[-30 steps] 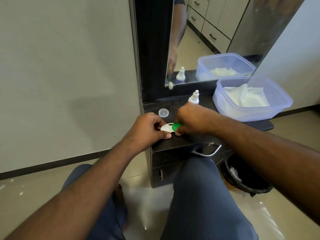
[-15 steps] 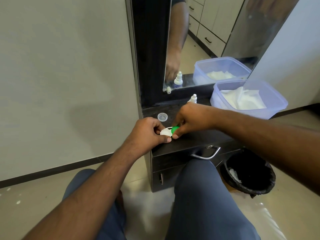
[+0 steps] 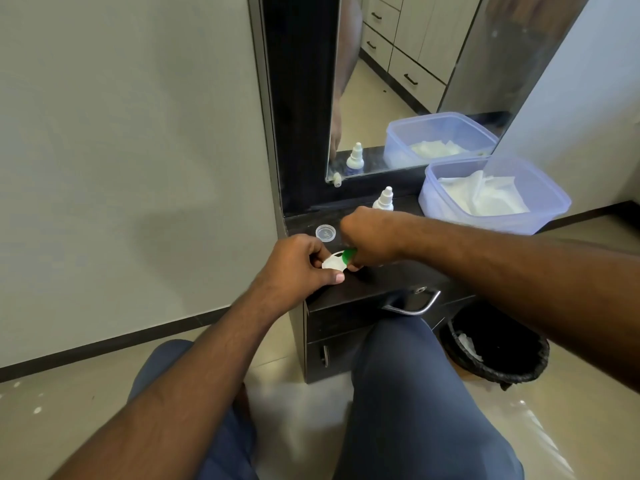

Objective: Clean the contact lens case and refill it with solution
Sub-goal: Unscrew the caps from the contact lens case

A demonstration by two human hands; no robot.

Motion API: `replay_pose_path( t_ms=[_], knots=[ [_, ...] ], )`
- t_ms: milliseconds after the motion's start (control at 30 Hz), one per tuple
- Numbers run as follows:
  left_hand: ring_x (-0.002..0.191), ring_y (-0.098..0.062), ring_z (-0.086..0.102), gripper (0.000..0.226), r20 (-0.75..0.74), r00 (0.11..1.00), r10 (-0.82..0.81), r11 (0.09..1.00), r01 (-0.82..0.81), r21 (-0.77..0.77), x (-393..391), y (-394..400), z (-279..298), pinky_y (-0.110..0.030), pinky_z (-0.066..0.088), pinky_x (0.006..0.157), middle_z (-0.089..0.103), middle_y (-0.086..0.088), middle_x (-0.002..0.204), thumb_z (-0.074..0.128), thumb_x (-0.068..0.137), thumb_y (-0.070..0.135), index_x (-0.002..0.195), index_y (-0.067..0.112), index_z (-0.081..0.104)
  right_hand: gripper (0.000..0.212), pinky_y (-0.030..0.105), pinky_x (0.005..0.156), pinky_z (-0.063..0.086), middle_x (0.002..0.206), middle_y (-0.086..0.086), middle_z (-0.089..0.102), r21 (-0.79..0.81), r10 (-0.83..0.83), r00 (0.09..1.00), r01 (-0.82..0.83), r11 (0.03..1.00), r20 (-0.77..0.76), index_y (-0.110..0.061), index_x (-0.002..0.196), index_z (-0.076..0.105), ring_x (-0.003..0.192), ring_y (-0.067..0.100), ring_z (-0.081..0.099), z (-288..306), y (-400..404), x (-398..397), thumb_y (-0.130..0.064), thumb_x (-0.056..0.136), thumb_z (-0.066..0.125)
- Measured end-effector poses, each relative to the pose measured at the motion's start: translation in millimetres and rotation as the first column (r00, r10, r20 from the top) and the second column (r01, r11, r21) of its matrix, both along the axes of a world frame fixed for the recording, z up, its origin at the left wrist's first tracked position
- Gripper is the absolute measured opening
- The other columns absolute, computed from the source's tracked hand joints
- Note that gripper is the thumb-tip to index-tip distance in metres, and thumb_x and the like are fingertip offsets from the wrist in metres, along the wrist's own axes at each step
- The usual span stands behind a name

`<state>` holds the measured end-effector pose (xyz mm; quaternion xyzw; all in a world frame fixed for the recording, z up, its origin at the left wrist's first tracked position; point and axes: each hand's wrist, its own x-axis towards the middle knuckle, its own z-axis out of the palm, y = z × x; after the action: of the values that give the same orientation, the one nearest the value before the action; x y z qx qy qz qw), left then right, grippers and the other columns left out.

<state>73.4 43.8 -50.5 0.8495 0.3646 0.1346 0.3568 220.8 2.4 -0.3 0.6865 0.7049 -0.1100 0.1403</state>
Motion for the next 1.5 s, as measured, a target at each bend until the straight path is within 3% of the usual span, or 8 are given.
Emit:
replay_pose_path(
  t_ms=[267, 500, 633, 767, 967, 1100, 1333, 1500],
  knots=[
    [0.071, -0.005, 0.052, 0.022, 0.002, 1.0, 0.003, 1.0, -0.004, 0.017, 1.1, -0.7, -0.9, -0.016, 0.036, 0.057, 0.056, 0.012, 0.08, 0.084, 0.069, 0.026, 0.081, 0.021, 0.065, 0.026, 0.029, 0.067, 0.042, 0.079, 0.002, 0.052, -0.041, 0.184, 0.982, -0.182, 0.982, 0.048, -0.004, 0.093, 0.063, 0.074, 0.018, 0.053, 2.9, -7.2, 9.6, -0.029, 0.092, 0.058],
    [0.076, -0.007, 0.059, 0.028, 0.034, 0.999, 0.021, 1.0, -0.021, -0.009, -0.4, 0.1, -0.3, -0.024, 0.049, 0.065, 0.065, 0.006, 0.084, 0.085, 0.067, 0.025, 0.091, 0.015, 0.074, 0.036, 0.034, 0.083, 0.047, 0.102, 0.006, 0.066, 0.061, 0.307, 0.951, -0.305, 0.95, -0.042, -0.009, 0.109, 0.066, 0.094, 0.021, 0.06, -4.7, -15.1, 28.8, -0.039, 0.093, 0.053],
    [0.071, -0.011, 0.061, 0.026, 0.041, 0.998, 0.038, 0.998, -0.036, -0.053, -0.5, -0.3, 1.5, -0.028, 0.05, 0.063, 0.066, 0.006, 0.077, 0.087, 0.064, 0.024, 0.085, 0.016, 0.074, 0.036, 0.033, 0.074, 0.048, 0.094, 0.002, 0.064, 0.205, 0.083, 0.971, -0.036, 0.978, -0.226, -0.017, 0.105, 0.068, 0.087, 0.017, 0.06, -21.8, -34.3, 31.9, -0.047, 0.09, 0.055],
    [0.067, -0.011, 0.061, 0.025, 0.022, 0.999, 0.035, 0.997, -0.033, -0.067, 0.0, 1.2, 2.9, -0.027, 0.049, 0.06, 0.066, 0.004, 0.074, 0.087, 0.064, 0.024, 0.083, 0.016, 0.072, 0.04, 0.029, 0.059, 0.038, 0.083, -0.004, 0.051, 0.383, -0.174, 0.954, 0.26, 0.887, -0.245, -0.019, 0.084, 0.052, 0.074, 0.015, 0.053, -42.3, -53.2, 11.7, -0.059, 0.089, 0.047],
    [0.067, -0.009, 0.059, 0.027, -0.015, 1.0, 0.021, 0.999, -0.021, -0.042, 1.0, 3.0, 2.3, -0.023, 0.046, 0.057, 0.066, 0.005, 0.075, 0.086, 0.065, 0.027, 0.086, 0.017, 0.072, 0.025, 0.018, 0.056, 0.036, 0.074, -0.007, 0.052, 0.26, -0.266, 0.831, 0.43, 0.865, -0.489, -0.02, 0.081, 0.052, 0.07, 0.008, 0.051, -42.6, -43.7, 5.8, -0.04, 0.086, 0.066],
    [0.068, -0.007, 0.058, 0.028, -0.013, 1.0, 0.019, 0.999, -0.02, -0.04, 1.2, 2.8, 1.3, -0.022, 0.045, 0.057, 0.065, 0.005, 0.077, 0.086, 0.066, 0.027, 0.088, 0.017, 0.073, 0.025, 0.016, 0.054, 0.033, 0.078, -0.004, 0.055, 0.226, -0.213, 0.855, 0.351, 0.909, -0.472, -0.014, 0.087, 0.058, 0.072, 0.01, 0.052, -37.5, -36.6, 13.7, -0.035, 0.084, 0.069],
    [0.07, -0.006, 0.055, 0.027, -0.008, 1.0, -0.002, 1.0, 0.002, -0.007, 1.9, 1.8, 0.7, -0.018, 0.039, 0.057, 0.06, 0.009, 0.078, 0.084, 0.068, 0.027, 0.09, 0.017, 0.072, 0.021, 0.016, 0.056, 0.031, 0.073, -0.013, 0.041, 0.176, -0.089, 0.939, 0.154, 0.972, -0.333, -0.022, 0.081, 0.045, 0.066, 0.004, 0.043, -30.4, -27.3, 16.6, -0.033, 0.09, 0.061],
    [0.068, -0.005, 0.053, 0.028, 0.046, 0.999, 0.021, 1.0, -0.022, 0.013, 1.4, 2.3, -3.6, -0.015, 0.038, 0.056, 0.058, 0.01, 0.077, 0.086, 0.064, 0.025, 0.087, 0.015, 0.074, 0.018, 0.016, 0.06, 0.032, 0.076, -0.011, 0.046, 0.204, 0.008, 0.922, 0.078, 0.976, -0.388, -0.018, 0.084, 0.05, 0.068, 0.005, 0.045, -33.0, -29.7, 25.2, -0.031, 0.09, 0.061]
  ],
)
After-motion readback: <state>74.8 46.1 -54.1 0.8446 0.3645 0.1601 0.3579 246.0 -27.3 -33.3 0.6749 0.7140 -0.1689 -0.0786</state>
